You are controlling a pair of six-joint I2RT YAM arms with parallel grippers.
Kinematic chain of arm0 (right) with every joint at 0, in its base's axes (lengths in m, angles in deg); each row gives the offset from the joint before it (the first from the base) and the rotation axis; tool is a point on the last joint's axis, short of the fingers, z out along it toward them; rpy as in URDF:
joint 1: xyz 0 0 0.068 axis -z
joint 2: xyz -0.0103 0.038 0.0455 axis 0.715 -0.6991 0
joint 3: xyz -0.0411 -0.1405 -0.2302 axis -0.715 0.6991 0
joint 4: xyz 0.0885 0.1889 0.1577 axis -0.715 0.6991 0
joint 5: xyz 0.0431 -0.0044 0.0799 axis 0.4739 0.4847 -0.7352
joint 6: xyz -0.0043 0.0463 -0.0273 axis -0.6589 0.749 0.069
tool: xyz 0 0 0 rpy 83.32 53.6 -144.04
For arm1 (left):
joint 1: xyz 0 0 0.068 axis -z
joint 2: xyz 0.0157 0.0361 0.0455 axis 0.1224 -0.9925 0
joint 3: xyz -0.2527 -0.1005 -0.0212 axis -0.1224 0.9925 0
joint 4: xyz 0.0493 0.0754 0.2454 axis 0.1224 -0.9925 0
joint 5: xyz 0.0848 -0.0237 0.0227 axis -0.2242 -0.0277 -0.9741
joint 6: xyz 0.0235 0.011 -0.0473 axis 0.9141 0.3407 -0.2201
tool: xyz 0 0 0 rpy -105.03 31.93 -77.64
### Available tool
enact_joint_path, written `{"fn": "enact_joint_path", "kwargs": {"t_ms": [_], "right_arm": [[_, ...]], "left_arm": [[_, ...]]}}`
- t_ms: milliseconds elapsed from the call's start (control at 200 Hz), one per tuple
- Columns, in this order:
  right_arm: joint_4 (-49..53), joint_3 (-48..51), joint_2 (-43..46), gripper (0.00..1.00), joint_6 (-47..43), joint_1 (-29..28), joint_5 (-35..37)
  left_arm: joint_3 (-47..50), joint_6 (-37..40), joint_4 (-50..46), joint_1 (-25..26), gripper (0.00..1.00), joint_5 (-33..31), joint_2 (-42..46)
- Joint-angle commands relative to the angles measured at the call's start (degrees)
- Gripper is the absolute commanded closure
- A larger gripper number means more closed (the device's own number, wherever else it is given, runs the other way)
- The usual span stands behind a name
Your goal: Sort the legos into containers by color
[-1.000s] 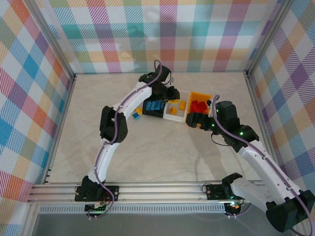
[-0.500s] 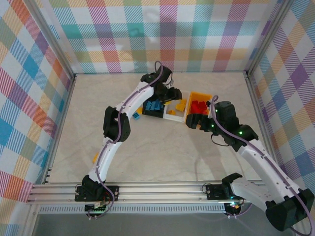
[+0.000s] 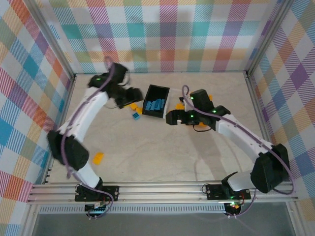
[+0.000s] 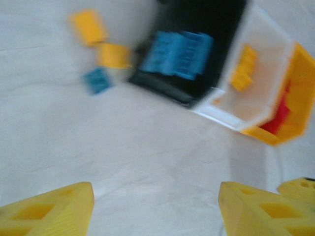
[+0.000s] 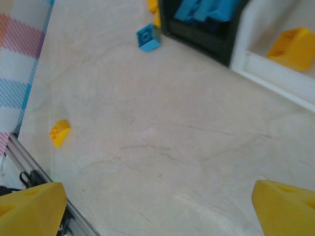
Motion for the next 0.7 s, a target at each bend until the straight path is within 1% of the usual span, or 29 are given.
{"fn": "enact_joint_path", "kwargs": {"t_ms": [0, 35, 140, 280, 365, 485, 585, 695], "right_arm": [[-2.6, -3.7, -3.8, 0.03, -2.1, -3.0, -2.8], [-2.9, -4.1, -4.8, 0.03, -2.2, -3.9, -2.8], [-3.7, -4.7, -7.8, 0.03, -2.1, -6.5, -2.5], [-4.9, -3.3, -9.9, 0.03, -1.5, -9.1, -2.3], [-5.4, -2.0, -10.2, 0.02, -1.1, -10.1, -2.3], [-5.6, 0.0, -9.7, 0.02, -0.7, -10.7, -2.1], [-5.3, 1.4, -8.5, 0.02, -0.8, -10.7, -1.5], [-4.1, 2.3, -7.0, 0.01, -1.8, -10.8, -0.3]], "left_arm": [[10.2, -3.9, -8.0, -2.8, 0.27, -6.6, 6.9], [13.3, -4.9, -8.9, -4.6, 0.25, -7.0, 9.4], [20.5, -7.1, -10.9, -9.9, 0.23, -5.9, 15.0], [26.8, -8.6, -11.4, -16.7, 0.17, -4.4, 18.1], [29.4, -8.7, -10.6, -20.5, 0.14, -3.8, 18.1], [32.6, -8.7, -7.7, -24.1, 0.09, -3.7, 16.3], [34.5, -7.9, -5.1, -25.4, 0.07, -5.0, 13.1], [36.1, -8.1, -2.5, -26.3, 0.02, -5.1, 9.4]]}}
